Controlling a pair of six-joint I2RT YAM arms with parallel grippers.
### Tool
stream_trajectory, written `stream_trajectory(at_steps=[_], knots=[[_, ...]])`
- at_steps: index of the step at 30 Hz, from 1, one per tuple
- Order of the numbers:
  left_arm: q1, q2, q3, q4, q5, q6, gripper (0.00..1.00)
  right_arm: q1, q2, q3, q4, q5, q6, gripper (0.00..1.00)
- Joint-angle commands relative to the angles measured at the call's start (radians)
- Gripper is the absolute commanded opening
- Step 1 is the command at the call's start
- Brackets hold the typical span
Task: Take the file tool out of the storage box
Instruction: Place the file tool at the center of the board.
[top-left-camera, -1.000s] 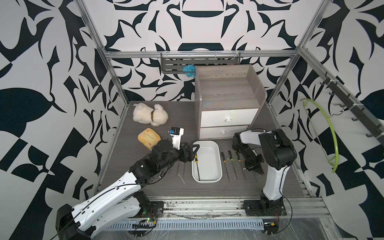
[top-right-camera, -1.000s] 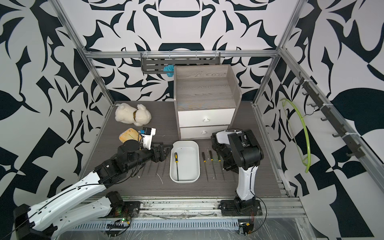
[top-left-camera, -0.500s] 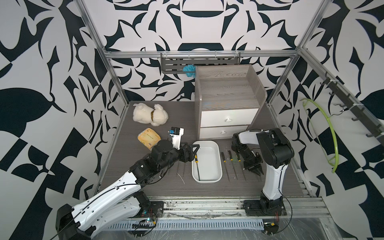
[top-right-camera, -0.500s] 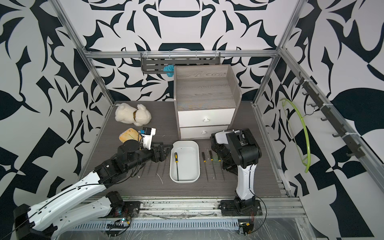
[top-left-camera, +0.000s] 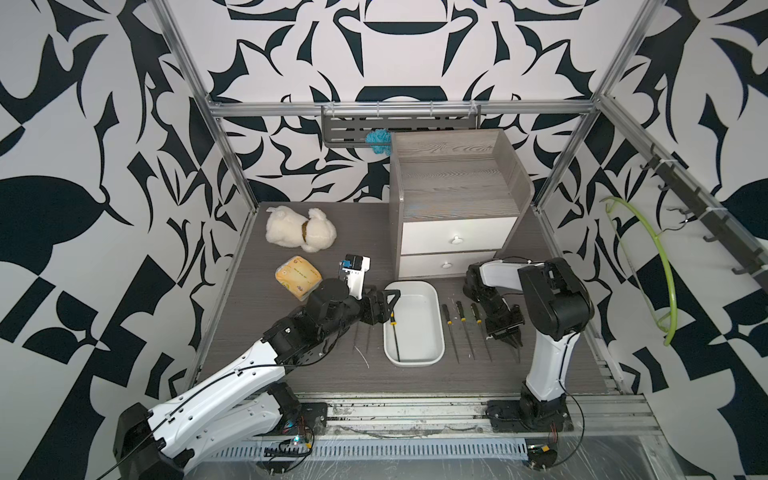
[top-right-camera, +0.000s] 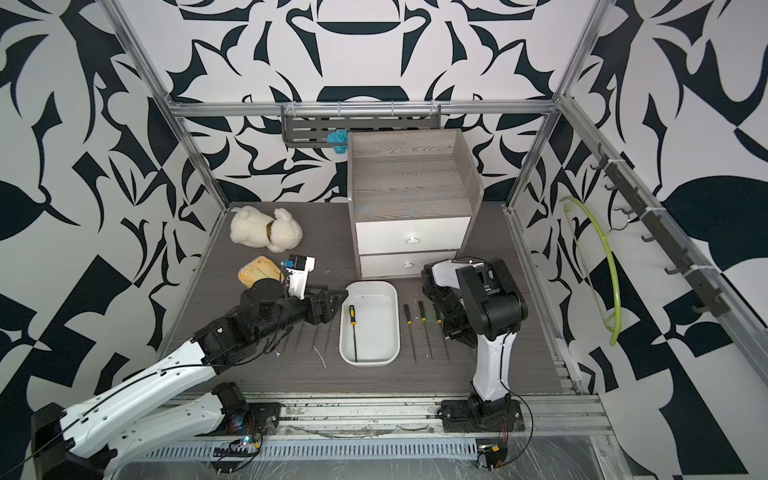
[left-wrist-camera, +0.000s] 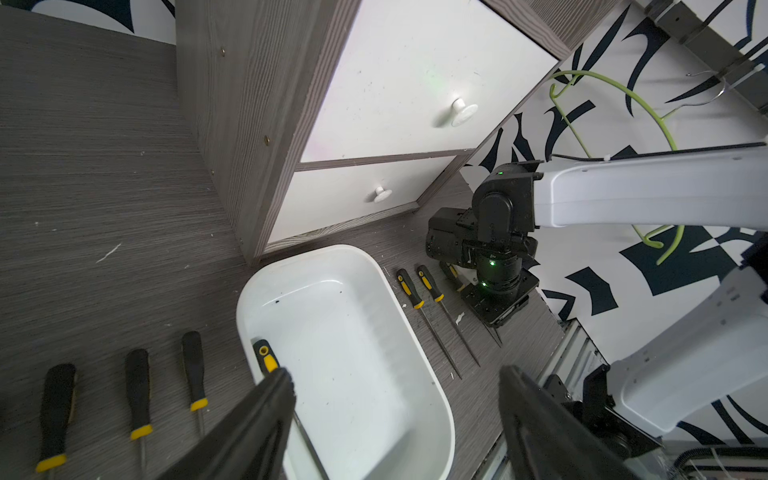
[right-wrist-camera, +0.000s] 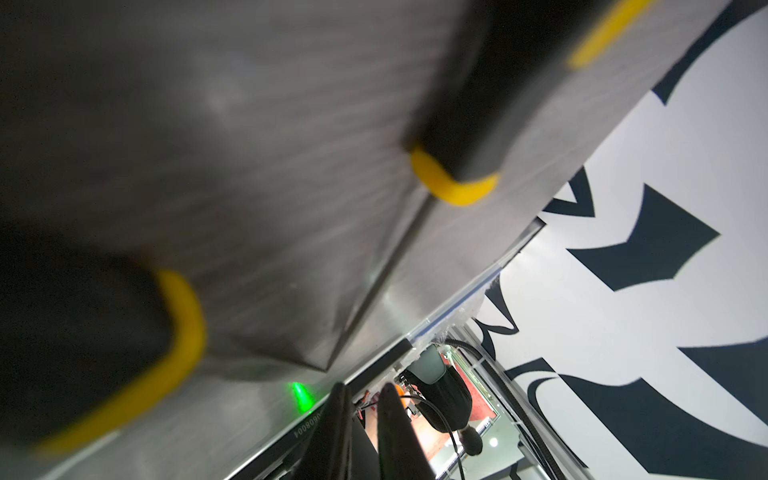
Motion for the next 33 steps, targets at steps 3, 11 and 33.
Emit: stream_trajectory(at_steps=[3,11,33], knots=[[0.000,0.002,0.030,-0.022,0.015,-0.002,0.83,0.004,-0.013,-0.034,0.031,-0.050,-0.012,0.10],[0.000,0.016,0.034,-0.022,0.020,-0.005,0.83,0.008,-0.112,-0.085,0.059,-0.150,-0.051,0.09],[0.000,0.089,0.044,-0.016,0.027,-0.009,0.83,0.006,-0.496,-0.150,0.377,-0.291,-0.089,0.01]])
